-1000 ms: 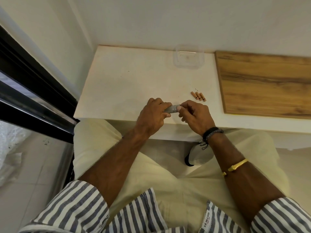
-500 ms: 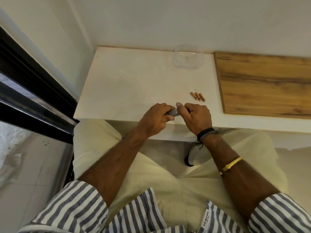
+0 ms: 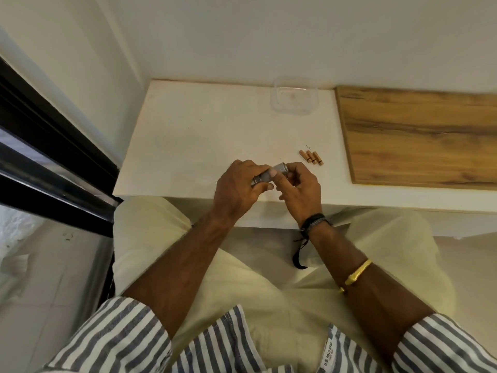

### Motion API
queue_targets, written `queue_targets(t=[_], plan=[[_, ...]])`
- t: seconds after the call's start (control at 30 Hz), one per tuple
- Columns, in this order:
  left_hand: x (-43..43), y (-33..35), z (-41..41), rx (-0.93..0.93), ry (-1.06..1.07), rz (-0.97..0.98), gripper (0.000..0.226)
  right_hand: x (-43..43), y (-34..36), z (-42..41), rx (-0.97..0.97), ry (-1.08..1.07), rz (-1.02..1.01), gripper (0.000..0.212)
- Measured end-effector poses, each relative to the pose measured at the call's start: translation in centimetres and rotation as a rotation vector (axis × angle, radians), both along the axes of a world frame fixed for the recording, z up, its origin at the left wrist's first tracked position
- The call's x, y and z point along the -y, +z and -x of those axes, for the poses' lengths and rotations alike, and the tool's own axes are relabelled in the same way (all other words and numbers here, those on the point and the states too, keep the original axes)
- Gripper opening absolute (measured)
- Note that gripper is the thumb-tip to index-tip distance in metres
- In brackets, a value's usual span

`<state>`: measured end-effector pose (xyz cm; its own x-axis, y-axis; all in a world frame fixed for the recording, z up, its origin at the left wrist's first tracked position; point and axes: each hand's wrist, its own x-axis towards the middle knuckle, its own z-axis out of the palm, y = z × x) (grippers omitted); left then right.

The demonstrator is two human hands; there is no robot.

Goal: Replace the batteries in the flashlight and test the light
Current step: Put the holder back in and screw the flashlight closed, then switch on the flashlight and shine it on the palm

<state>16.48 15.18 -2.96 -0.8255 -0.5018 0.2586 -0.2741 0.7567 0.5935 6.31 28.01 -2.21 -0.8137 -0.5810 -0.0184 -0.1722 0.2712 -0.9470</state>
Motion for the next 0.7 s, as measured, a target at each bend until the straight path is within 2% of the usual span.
queue_targets(t=[0.13, 0.27, 0.33, 0.4, 0.47, 0.53, 0.6, 0.7], plan=[[-0.2, -0.4, 0.4, -0.036, 0.024, -0.100, 0.040, 0.8, -0.2, -0.6, 0.317, -0.099, 0.178, 0.026], [-0.7, -0.3, 1.1, -0.124, 0.097, -0.351, 0.042, 1.3, -0.3, -0.2, 0.732, -0.196, 0.404, 0.029], [-0.6, 0.1, 1.4, -0.101, 0.213, -0.544, 0.041, 1.4, -0.1, 0.6, 0.976, -0.258, 0.549, 0.027], [-0.2, 0.5, 1.5, -0.114, 0.258, -0.885, 0.047, 1.6, 0.4, 1.2, 1.159, -0.318, 0.682, 0.021], [0.2, 0.9, 1.3, -0.168, 0.237, -1.219, 0.059, 1.7, 0.8, 1.4, 1.255, -0.367, 0.767, 0.017], [0.4, 1.2, 1.1, -0.248, 0.233, -1.426, 0.070, 1.5, 0.7, 1.4, 1.326, -0.368, 0.848, 0.022], [0.4, 1.3, 1.0, -0.331, 0.233, -1.565, 0.078, 1.2, 0.8, 1.3, 1.357, -0.315, 0.899, 0.025], [0.5, 1.6, 0.7, -0.416, 0.211, -1.675, 0.088, 0.9, 1.3, 1.3, 1.363, -0.247, 0.955, 0.021]])
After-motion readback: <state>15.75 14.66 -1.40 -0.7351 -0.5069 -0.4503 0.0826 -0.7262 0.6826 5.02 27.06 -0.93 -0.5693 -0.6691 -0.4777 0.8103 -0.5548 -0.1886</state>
